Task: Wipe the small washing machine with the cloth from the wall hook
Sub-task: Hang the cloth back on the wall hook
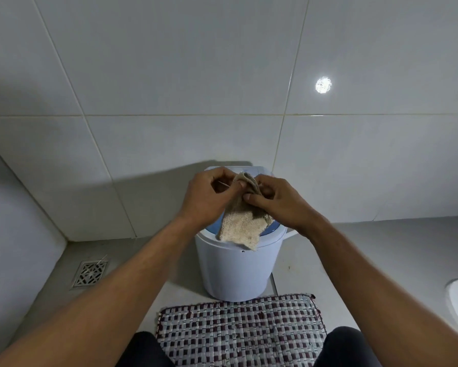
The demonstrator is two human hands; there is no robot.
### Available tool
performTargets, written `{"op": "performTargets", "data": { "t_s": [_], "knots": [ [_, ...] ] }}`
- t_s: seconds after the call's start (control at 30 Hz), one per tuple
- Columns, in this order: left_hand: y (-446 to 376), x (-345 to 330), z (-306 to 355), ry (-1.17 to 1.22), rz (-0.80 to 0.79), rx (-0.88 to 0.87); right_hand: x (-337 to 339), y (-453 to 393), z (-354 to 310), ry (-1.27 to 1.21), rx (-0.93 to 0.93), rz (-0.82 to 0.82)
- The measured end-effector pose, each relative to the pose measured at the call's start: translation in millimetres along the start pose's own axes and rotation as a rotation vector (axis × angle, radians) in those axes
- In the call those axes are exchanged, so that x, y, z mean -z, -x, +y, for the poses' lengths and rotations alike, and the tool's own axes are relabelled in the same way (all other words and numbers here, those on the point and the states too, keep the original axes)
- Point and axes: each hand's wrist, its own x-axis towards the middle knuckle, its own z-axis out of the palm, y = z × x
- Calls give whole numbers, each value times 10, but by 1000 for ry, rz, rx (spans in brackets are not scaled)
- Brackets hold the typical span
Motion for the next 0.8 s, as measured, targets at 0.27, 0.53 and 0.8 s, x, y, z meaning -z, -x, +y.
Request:
{"op": "performTargets", "data": {
  "t_s": [0.27,0.53,0.8],
  "knots": [
    [-38,210,28,-25,55,-21,-163,-93,-146,180,305,328],
    [-79,482,83,41,-66,60,-243,-270,-415,134,269,291],
    [-161,737,227,285,-205,270,-191,-417,-696,-20,302,174]
  ]
}}
